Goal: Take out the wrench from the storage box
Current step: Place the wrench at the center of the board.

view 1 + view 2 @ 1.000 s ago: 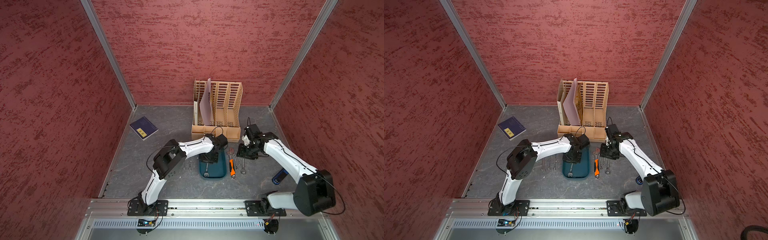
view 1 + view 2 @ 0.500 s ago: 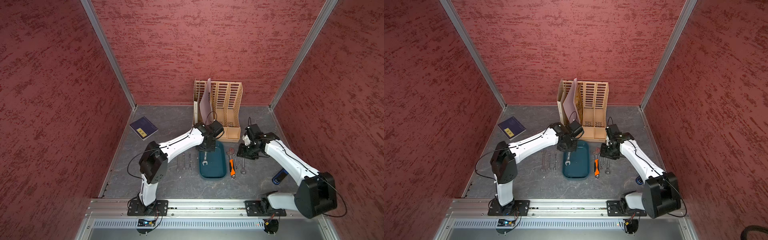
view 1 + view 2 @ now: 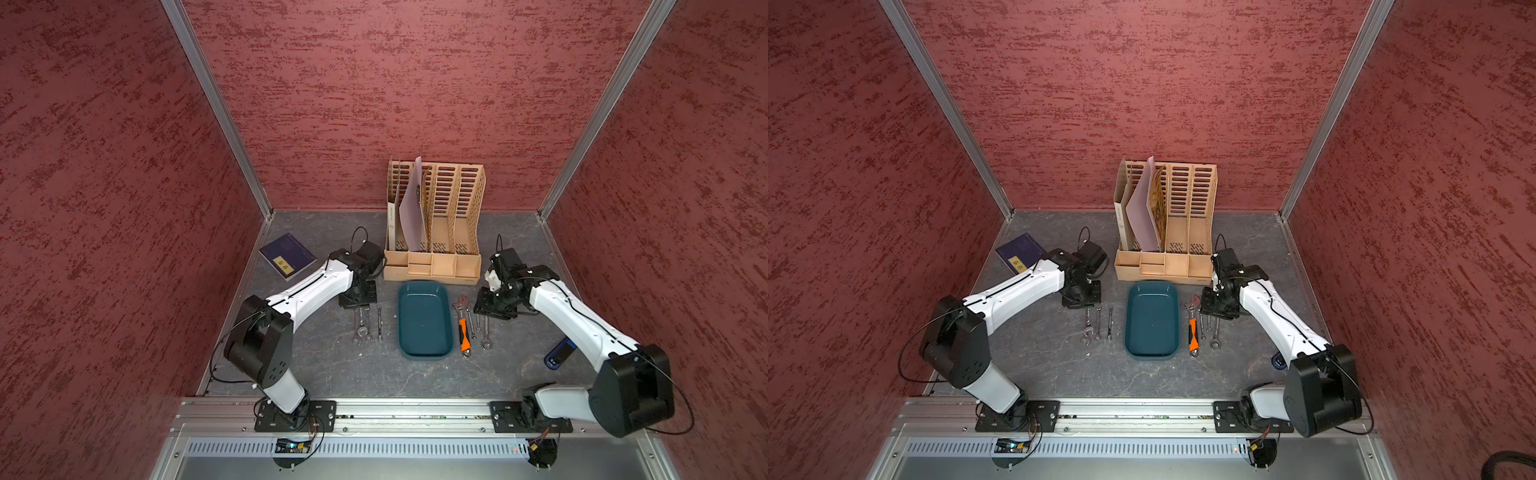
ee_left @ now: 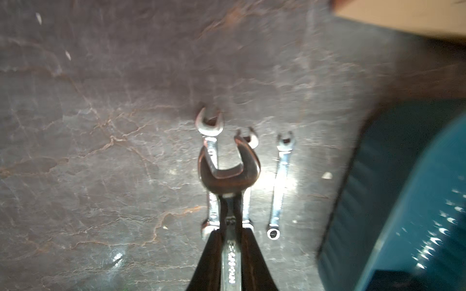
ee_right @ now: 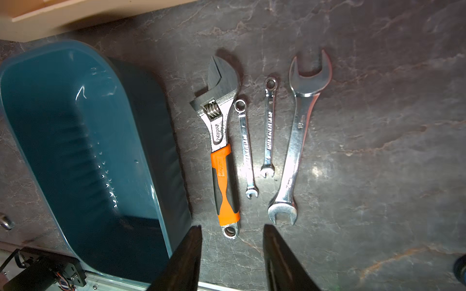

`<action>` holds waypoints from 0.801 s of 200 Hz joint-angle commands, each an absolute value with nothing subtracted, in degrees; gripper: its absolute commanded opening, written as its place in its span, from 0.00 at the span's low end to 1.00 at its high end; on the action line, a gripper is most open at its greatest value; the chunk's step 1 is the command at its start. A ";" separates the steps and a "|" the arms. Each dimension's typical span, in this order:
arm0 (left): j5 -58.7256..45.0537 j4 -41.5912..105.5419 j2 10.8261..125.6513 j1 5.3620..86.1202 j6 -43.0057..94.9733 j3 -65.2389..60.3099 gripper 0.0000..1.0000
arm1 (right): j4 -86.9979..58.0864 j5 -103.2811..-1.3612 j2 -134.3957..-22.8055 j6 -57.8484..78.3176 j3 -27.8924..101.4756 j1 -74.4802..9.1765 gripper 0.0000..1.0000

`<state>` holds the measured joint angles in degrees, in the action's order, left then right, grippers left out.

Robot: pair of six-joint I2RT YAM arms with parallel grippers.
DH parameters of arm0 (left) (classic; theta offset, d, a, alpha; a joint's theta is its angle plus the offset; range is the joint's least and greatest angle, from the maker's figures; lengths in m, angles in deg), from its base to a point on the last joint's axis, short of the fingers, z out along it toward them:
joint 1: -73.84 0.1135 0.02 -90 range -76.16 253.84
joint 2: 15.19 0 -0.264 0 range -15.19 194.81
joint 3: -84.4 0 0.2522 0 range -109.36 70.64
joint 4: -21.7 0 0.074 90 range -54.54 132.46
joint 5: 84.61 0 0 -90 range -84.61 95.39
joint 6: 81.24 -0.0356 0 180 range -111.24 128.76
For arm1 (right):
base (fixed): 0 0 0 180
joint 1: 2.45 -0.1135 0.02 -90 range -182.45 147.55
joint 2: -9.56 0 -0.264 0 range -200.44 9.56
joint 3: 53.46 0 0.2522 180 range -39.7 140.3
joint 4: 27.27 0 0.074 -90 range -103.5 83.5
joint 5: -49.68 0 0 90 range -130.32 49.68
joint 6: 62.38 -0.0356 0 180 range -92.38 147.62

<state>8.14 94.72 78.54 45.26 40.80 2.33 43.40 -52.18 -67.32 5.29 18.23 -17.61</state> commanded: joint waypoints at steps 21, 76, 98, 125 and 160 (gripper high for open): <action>2.39 84.49 77.58 51.83 36.13 10.80 0.09 | 43.87 -52.54 -67.12 4.69 18.48 -17.30 0.44; 5.14 79.78 82.69 53.71 32.02 11.94 0.07 | 43.28 -52.58 -67.65 4.50 18.42 -17.31 0.44; 7.71 80.45 85.25 53.71 31.35 11.26 0.06 | 43.18 -50.52 -67.01 3.71 18.54 -17.49 0.44; 8.80 79.75 86.15 53.63 31.24 11.66 0.05 | 42.73 -47.82 -64.89 3.01 19.06 -18.34 0.44; 12.38 80.41 86.29 53.36 30.40 10.56 0.15 | 39.86 -47.09 -61.65 2.72 18.93 -18.37 0.47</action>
